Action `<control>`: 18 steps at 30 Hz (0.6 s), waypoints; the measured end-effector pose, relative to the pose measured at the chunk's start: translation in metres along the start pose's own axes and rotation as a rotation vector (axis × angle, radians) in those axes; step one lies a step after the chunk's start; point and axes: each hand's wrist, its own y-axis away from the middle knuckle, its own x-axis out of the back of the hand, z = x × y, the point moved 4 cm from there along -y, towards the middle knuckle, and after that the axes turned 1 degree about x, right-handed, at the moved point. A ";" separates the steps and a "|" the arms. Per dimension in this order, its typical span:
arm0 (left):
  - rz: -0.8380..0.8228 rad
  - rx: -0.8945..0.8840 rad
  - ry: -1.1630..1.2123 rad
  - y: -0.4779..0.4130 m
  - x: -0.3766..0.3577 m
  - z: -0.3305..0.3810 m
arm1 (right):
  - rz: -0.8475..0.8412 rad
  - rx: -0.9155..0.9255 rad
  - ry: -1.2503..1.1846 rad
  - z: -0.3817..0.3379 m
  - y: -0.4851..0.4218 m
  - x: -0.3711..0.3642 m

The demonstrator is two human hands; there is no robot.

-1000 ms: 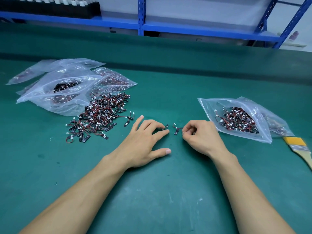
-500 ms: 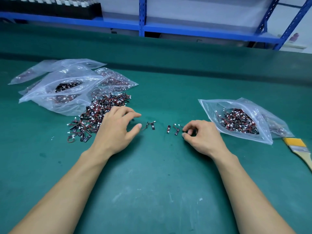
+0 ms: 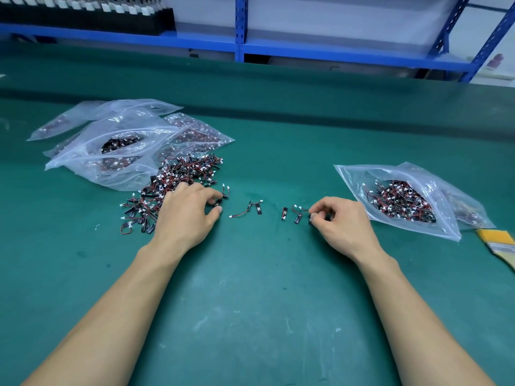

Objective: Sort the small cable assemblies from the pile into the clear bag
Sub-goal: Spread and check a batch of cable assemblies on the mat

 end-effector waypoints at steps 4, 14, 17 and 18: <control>0.004 -0.006 0.026 0.000 0.000 -0.001 | -0.002 0.001 -0.008 0.001 0.000 0.000; 0.069 -0.030 0.014 -0.004 -0.001 0.007 | -0.001 0.005 -0.012 0.001 -0.001 -0.001; 0.011 -0.068 -0.019 -0.006 -0.008 0.012 | -0.003 0.003 -0.011 0.001 -0.001 -0.001; -0.007 -0.081 -0.016 -0.007 -0.011 0.012 | -0.005 0.000 -0.010 0.001 -0.001 -0.001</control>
